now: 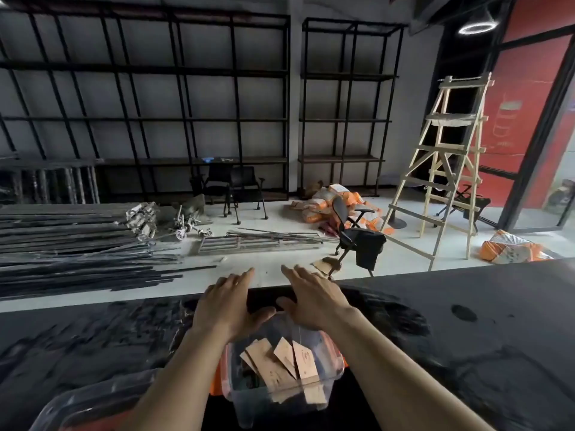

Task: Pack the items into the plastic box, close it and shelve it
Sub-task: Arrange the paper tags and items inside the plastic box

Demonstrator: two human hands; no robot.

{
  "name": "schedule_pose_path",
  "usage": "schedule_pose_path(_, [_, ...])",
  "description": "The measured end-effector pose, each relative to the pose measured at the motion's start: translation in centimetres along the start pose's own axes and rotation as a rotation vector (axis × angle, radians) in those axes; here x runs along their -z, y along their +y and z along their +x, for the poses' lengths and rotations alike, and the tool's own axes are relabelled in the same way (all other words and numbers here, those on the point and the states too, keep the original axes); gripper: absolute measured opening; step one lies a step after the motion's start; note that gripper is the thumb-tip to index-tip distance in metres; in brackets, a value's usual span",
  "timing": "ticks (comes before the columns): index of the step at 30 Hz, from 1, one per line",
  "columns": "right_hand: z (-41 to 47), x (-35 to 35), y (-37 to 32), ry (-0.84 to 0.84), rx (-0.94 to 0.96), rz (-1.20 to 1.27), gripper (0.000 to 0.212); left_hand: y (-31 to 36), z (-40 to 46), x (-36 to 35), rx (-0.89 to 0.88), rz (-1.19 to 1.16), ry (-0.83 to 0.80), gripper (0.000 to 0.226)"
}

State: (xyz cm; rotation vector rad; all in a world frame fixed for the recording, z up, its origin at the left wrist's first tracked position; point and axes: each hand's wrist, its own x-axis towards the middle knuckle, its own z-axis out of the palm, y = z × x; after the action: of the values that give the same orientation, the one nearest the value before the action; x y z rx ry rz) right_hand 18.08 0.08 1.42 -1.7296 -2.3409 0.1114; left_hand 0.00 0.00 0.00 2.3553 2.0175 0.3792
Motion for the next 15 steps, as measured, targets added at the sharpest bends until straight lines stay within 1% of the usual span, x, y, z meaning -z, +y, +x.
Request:
schedule_pose_path(3, [-0.8,-2.1,0.4,-0.07,-0.036,-0.034,0.066,0.5,-0.9,-1.9,-0.026,-0.027,-0.045,0.091])
schedule_pose_path(6, [-1.5,-4.1,0.7,-0.182,-0.081,-0.072,0.044,0.9,-1.6,-3.5,-0.05,-0.061,-0.096,0.073])
schedule_pose_path(7, [-1.6,-4.6,0.8,-0.213,-0.094,-0.063,0.04,0.9,-1.6,-4.0,-0.053,-0.054,-0.12,0.066])
schedule_pose_path(10, [-1.6,-6.0,1.2,-0.31,-0.133,-0.045,0.045,1.2,-1.9,-5.0,-0.042,-0.011,-0.214,0.047])
schedule_pose_path(12, [-1.2,-6.5,1.4,-0.416,-0.152,-0.071,0.05,1.4,-2.0,-5.7,-0.034,0.012,-0.27,0.038])
schedule_pose_path(14, [-0.6,-7.0,1.4,-0.543,-0.184,-0.123,0.055,1.5,-2.0,-6.4,-0.044,0.04,-0.31,0.034])
schedule_pose_path(15, [-0.3,-7.5,1.4,-0.582,-0.2,-0.128,0.056,1.5,-1.9,-6.8,-0.057,0.051,-0.321,0.035])
